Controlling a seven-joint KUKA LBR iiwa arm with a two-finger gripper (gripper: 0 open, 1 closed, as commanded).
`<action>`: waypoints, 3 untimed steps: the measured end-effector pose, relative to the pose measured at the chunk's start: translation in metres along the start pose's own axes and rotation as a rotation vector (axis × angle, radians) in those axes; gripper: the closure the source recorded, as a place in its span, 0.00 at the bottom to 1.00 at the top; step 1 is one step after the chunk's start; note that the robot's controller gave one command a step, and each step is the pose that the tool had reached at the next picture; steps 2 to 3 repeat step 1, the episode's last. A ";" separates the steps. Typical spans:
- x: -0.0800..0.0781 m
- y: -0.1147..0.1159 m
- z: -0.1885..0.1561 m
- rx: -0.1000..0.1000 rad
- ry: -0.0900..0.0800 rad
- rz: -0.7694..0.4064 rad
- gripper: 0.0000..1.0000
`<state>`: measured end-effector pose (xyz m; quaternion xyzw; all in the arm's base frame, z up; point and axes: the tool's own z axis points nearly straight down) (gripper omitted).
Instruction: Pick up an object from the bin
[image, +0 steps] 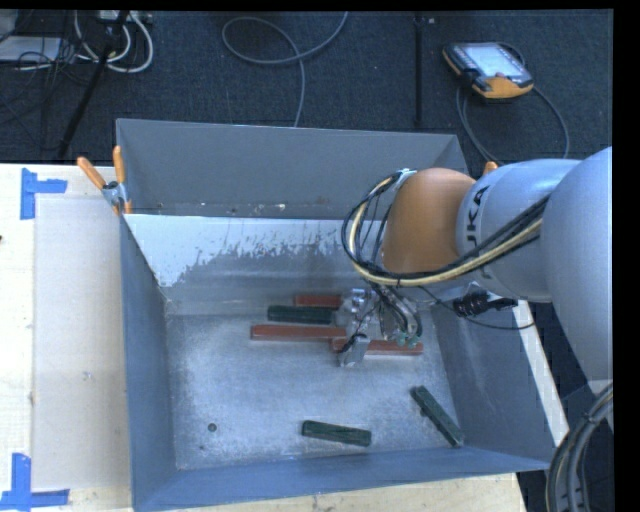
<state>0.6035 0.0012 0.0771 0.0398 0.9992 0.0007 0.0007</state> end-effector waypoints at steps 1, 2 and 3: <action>0.006 0.011 -0.129 0.001 0.000 -0.115 1.00; 0.006 0.011 -0.129 0.001 0.000 -0.115 1.00; 0.006 0.011 -0.129 0.001 0.000 -0.115 1.00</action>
Offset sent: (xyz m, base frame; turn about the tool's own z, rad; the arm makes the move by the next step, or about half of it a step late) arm 0.0000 0.0000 0.0000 0.0000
